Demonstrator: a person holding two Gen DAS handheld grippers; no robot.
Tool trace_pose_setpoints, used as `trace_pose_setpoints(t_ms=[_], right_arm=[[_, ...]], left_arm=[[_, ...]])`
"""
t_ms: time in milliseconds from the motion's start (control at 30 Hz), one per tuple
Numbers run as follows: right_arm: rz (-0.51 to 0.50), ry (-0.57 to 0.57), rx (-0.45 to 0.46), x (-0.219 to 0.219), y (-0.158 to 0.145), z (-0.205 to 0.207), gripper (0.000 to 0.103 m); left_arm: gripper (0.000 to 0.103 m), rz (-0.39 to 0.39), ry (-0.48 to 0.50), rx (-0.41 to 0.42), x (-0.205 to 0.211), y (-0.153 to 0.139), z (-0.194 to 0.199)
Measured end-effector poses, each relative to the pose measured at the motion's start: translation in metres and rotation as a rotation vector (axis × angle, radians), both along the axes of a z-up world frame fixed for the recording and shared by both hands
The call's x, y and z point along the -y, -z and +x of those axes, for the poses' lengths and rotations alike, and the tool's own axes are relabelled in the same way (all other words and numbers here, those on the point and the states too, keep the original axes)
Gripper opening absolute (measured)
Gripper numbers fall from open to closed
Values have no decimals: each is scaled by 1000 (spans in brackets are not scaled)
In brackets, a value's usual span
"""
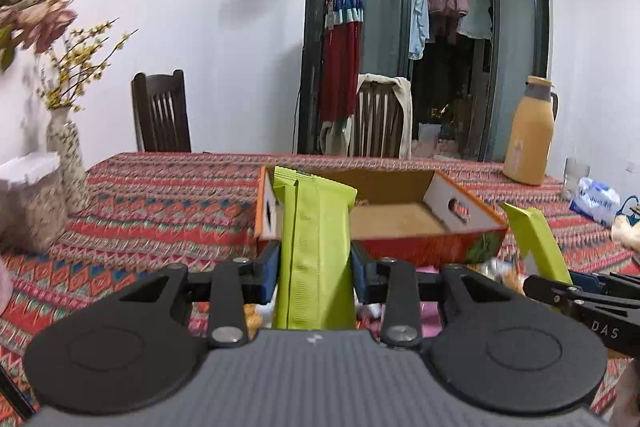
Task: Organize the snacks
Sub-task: 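Lift both lime-green bars and carry them over the orange box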
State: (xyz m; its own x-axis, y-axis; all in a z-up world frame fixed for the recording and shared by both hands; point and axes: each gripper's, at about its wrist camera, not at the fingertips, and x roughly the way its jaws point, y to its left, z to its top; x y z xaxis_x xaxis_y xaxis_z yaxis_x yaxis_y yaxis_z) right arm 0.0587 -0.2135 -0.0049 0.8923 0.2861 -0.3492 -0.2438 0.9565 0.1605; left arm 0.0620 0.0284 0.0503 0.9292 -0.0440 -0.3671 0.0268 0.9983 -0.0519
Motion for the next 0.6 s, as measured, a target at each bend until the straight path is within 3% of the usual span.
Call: trace_pose_setpoints(t_ms=[300,600], right_arm=[[6,-4,56,-3,-41,69,36],[-19,4,22,-16,-66,168,36]], left_arm=[[36,-37,-7,25,11,-30,67],[36,-78,-96,-4,13,-43,156]])
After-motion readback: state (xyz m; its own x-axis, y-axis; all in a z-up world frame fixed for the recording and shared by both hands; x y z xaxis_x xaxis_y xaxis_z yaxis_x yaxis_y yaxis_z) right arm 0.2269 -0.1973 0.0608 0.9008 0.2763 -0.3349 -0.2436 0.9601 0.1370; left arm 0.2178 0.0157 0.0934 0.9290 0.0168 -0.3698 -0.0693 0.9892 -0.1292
